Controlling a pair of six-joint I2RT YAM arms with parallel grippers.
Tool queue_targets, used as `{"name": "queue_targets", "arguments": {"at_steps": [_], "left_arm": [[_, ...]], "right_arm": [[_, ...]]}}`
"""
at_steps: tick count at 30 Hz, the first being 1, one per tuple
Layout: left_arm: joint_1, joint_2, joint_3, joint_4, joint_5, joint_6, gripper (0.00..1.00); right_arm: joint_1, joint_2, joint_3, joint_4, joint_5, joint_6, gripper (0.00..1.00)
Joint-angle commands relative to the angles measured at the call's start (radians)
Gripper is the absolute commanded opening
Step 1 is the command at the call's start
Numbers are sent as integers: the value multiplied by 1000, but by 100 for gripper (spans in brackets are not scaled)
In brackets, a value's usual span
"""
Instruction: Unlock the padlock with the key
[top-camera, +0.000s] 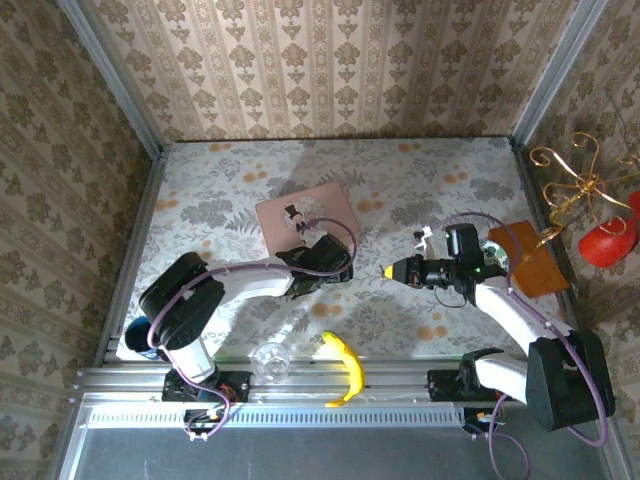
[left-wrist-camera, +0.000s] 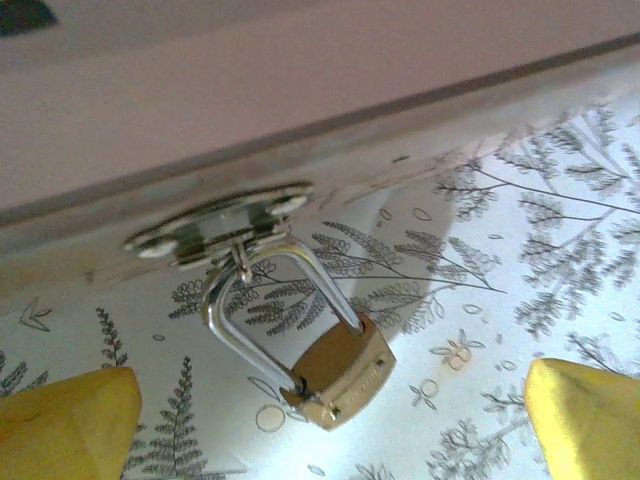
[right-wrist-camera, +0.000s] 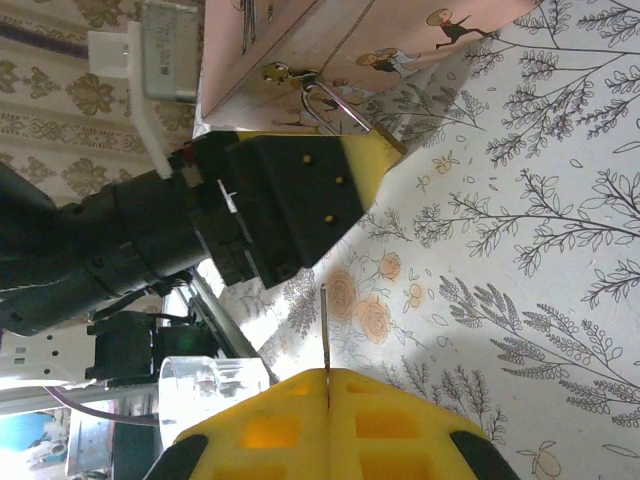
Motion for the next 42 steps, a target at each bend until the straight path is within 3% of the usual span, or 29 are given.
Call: {"name": "queue_targets", "arguments": {"at_steps": [1, 6, 12, 26, 42], "left_arm": [[-11, 46, 56, -23, -99, -46, 100], [-9, 106, 121, -76, -162, -48, 85], [0, 144, 167, -150, -215, -30, 81], [-7, 176, 176, -178, -202, -31, 52], [-28, 186, 162, -155, -156, -48, 44]], "right_arm": [[4, -12, -7, 43, -10, 5, 0], [4, -32, -10, 37, -7, 2, 0], [4, -33, -18, 51, -5, 11, 0], [7, 4, -30, 125, -25, 46, 0], [7, -3, -48, 142, -24, 61, 0]]}}
